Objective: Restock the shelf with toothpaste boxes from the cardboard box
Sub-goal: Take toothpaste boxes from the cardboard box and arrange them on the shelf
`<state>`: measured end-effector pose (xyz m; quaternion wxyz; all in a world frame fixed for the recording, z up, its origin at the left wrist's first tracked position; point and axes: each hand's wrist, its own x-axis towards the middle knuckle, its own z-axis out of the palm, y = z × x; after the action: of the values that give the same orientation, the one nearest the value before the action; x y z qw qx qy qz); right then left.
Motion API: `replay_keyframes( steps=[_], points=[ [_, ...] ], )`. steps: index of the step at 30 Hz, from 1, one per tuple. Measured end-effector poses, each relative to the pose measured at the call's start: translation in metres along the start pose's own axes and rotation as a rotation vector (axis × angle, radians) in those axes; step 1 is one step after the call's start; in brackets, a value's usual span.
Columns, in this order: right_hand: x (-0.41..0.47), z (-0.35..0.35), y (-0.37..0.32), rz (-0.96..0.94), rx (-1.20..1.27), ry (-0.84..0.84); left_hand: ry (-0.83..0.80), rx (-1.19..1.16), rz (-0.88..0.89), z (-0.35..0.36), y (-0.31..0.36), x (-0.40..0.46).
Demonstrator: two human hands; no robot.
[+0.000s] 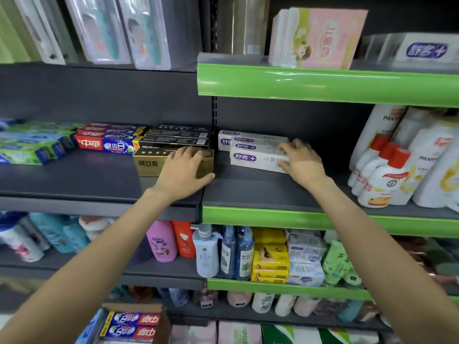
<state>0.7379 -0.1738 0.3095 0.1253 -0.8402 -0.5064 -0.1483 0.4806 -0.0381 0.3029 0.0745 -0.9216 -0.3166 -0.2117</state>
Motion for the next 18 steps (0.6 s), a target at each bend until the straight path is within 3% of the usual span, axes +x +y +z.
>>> replay_keyframes(
  steps=[4,10,14,18],
  points=[
    [-0.006,0.01,-0.025,-0.013,-0.065,0.164,0.132,-0.135,0.04,-0.004,-0.001,-0.011],
    [-0.075,-0.001,-0.091,-0.256,0.229,0.452,0.401,-0.508,0.074,-0.022,0.002,-0.053],
    [-0.126,0.004,-0.149,-0.322,0.368,0.39,0.489,-0.624,0.164,-0.013,-0.016,-0.102],
    [-0.163,0.029,-0.208,-0.358,0.41,0.306,0.367,-0.588,0.234,0.009,-0.062,-0.159]
  ],
)
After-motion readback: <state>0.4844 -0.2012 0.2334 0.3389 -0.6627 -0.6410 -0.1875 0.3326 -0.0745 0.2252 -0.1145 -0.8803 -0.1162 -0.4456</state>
